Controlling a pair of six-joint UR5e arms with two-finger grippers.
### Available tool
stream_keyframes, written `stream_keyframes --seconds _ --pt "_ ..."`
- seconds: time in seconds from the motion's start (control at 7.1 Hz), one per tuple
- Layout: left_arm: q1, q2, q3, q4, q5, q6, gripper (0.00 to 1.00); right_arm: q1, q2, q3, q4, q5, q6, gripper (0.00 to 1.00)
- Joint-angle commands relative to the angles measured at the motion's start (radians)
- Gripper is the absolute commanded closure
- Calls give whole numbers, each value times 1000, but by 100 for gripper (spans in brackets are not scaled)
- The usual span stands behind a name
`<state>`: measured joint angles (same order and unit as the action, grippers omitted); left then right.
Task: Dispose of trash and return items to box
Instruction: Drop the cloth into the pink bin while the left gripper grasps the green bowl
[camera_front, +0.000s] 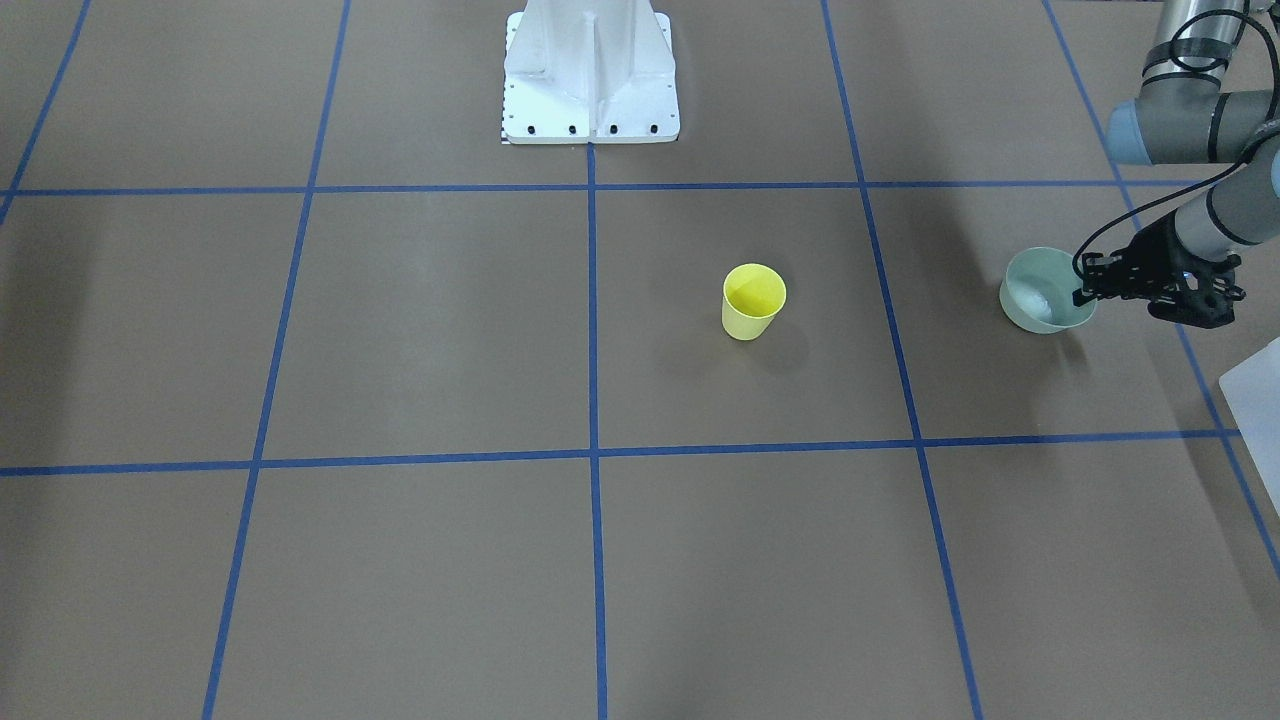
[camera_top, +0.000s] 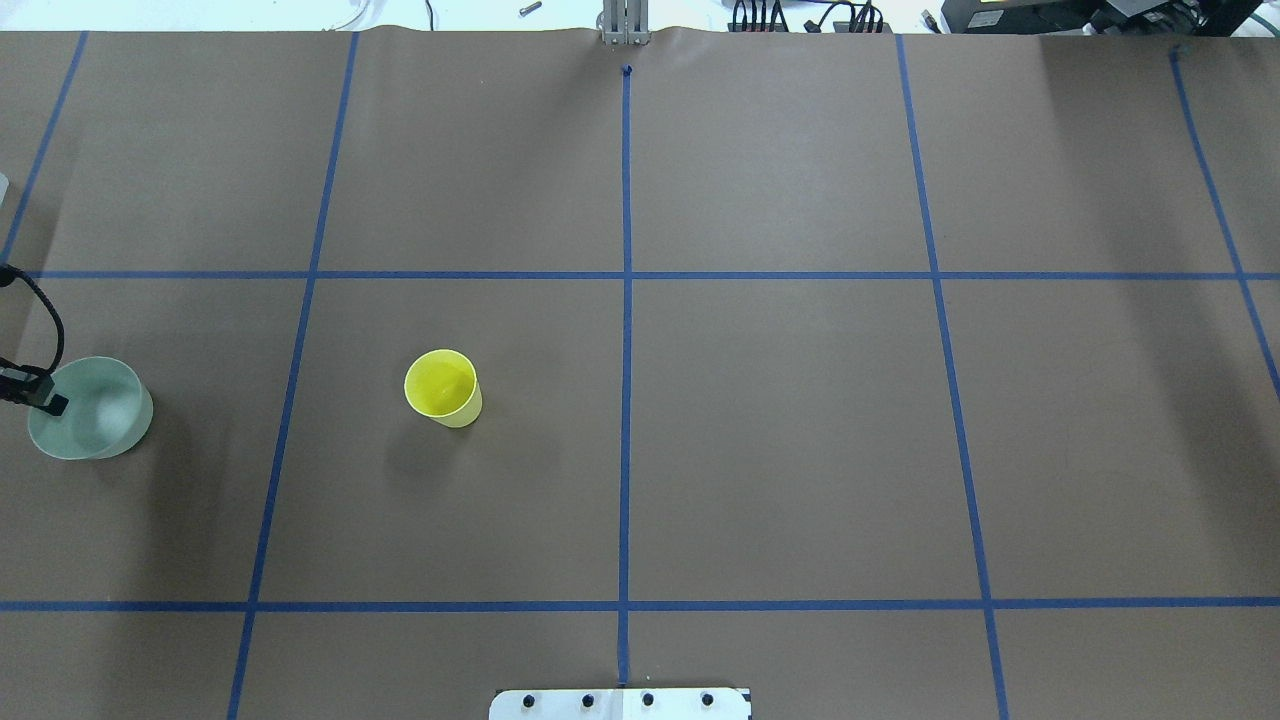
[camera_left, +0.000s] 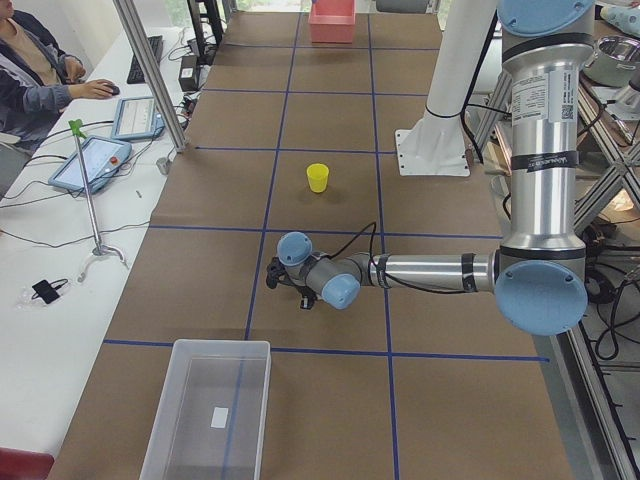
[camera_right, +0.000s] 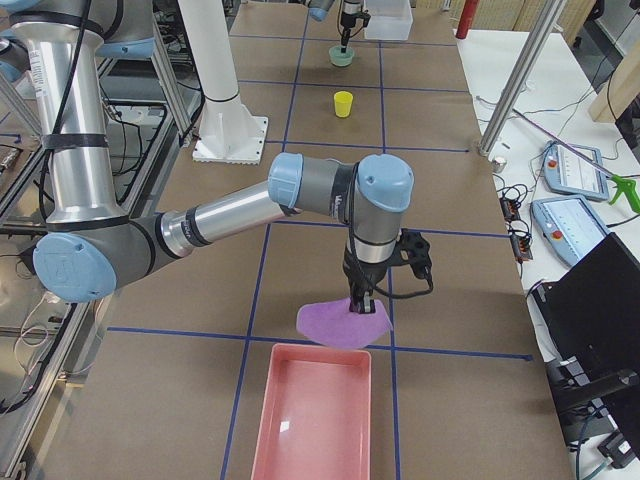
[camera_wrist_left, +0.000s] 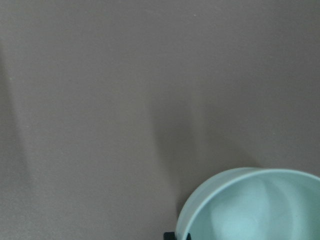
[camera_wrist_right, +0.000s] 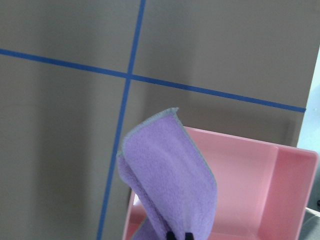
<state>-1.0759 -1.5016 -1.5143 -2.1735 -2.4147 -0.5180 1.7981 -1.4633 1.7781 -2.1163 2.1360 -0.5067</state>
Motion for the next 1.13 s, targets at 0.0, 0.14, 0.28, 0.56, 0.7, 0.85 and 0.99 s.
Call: stream_keyframes --seconds 0.0,0.14,0.28,0.56,0.7,0.85,0.99 --pt "-106 -17 -1 3 -111 9 100 67 -33 -121 47 -68 -134 100" --pt "-149 -53 0 23 -113 13 100 67 -87 -206 176 -67 -132 100" --pt "-203 -95 6 102 -109 109 100 66 -119 -285 326 -59 -122 100" --pt "-368 -262 31 518 -55 530 100 66 -121 -380 410 -39 -121 74" --pt "-442 -364 118 640 1 713 100 66 -124 -399 411 25 -113 1" --pt "-508 -452 279 649 5 853 100 66 -130 -402 415 69 -104 0" --pt "-548 -503 410 637 5 951 100 66 -124 -385 418 76 -67 0"
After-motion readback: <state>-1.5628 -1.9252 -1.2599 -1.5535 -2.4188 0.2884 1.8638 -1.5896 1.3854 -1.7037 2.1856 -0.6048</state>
